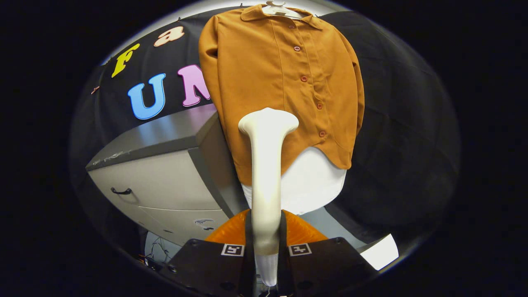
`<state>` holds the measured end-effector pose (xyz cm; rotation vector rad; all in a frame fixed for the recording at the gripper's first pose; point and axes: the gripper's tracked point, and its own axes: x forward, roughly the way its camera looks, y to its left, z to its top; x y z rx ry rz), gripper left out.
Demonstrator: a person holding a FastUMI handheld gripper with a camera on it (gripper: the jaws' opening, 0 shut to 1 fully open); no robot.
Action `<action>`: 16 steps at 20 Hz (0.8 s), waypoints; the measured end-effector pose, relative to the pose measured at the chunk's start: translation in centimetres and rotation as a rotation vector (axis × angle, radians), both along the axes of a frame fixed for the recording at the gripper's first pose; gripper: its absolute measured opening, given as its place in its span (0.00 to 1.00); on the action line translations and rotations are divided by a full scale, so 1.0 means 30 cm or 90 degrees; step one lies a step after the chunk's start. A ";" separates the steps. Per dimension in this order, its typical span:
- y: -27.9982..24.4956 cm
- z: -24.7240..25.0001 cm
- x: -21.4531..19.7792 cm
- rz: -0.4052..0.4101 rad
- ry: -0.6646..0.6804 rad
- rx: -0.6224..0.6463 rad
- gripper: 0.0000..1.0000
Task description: Iron the clothes twice with a garment steamer, once on the left side and once on the right side.
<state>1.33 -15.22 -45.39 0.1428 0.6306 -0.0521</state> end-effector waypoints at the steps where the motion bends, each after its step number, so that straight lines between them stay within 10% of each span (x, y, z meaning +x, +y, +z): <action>1: 0.008 -0.006 -0.019 0.002 0.004 0.004 0.24; 16: -0.078 0.670 0.056 0.024 -0.256 -0.022 0.24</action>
